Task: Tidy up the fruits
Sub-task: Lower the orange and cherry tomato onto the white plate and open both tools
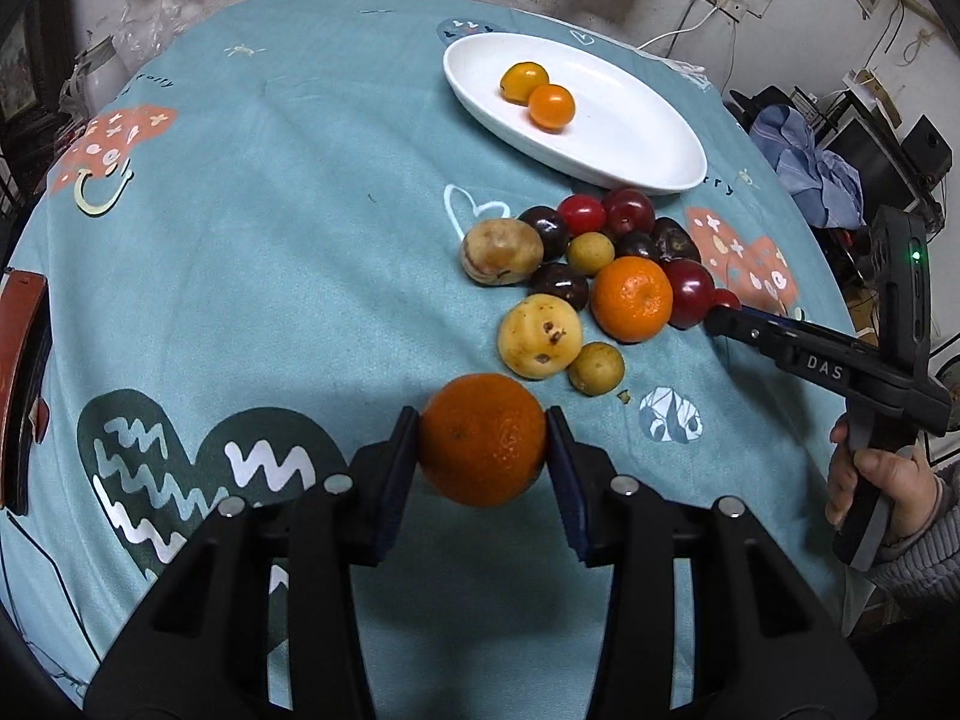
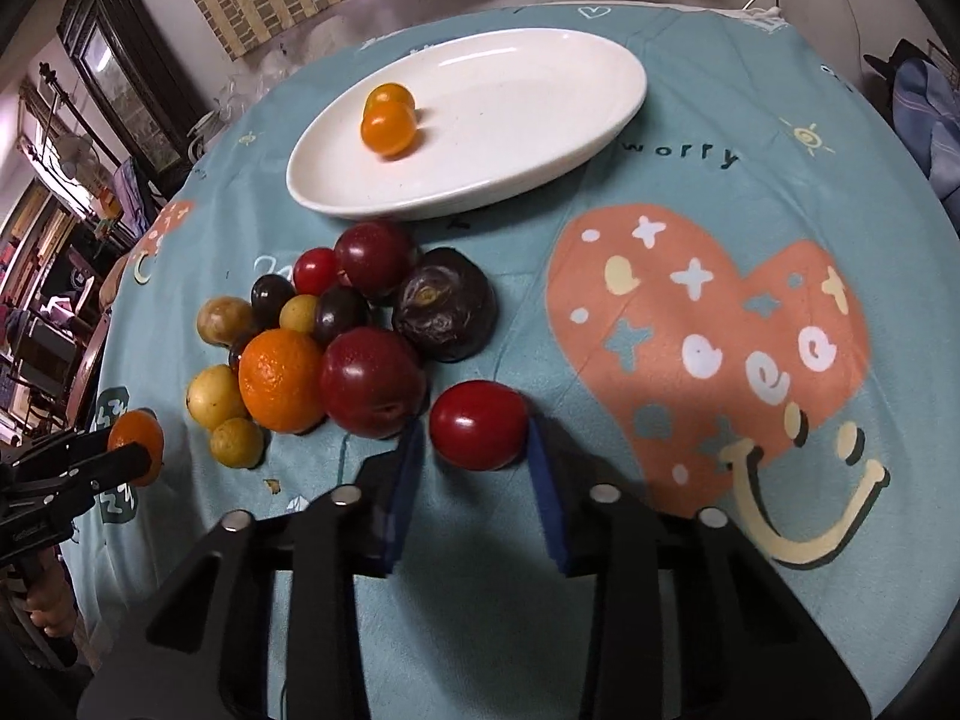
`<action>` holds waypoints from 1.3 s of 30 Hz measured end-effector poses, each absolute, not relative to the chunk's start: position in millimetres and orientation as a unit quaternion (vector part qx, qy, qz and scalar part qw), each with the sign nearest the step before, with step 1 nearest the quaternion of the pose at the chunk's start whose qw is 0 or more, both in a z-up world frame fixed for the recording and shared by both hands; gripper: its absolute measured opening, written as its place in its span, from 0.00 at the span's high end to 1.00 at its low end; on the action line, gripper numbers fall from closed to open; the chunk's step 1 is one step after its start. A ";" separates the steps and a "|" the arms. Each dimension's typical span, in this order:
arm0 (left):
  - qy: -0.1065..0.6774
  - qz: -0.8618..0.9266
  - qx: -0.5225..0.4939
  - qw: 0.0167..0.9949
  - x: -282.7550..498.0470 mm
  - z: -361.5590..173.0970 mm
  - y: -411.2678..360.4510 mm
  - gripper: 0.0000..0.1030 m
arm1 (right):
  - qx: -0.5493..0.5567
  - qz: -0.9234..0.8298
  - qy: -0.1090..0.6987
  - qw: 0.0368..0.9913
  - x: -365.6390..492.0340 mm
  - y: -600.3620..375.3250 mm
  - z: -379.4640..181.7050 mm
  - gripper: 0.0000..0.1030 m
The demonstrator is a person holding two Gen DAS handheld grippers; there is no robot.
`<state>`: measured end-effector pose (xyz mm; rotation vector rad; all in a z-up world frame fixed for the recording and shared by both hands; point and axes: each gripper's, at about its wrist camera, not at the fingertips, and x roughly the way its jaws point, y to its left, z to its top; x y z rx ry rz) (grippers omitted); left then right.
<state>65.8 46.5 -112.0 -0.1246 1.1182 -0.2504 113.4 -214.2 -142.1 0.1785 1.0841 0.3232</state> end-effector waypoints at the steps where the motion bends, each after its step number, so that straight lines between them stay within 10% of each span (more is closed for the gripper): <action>1: 0.529 -0.119 -0.057 0.838 66.3 -111.9 45.4 0.58 | 0.085 0.154 0.512 0.841 113.5 -215.0 -142.4 0.69; 26: 0.476 -0.197 -0.017 0.857 229.2 -78.0 -58.3 0.57 | 0.097 0.135 0.437 0.884 211.4 -231.5 -86.0 0.68; 30: 0.482 -0.180 -0.020 0.857 240.1 -92.2 -62.8 0.48 | 0.079 0.115 0.446 0.884 227.6 -229.9 -90.1 0.41; 39: 0.466 -0.138 -0.054 0.872 212.9 -73.0 -4.1 0.44 | 0.127 0.108 0.432 0.886 173.0 -253.1 -86.3 0.40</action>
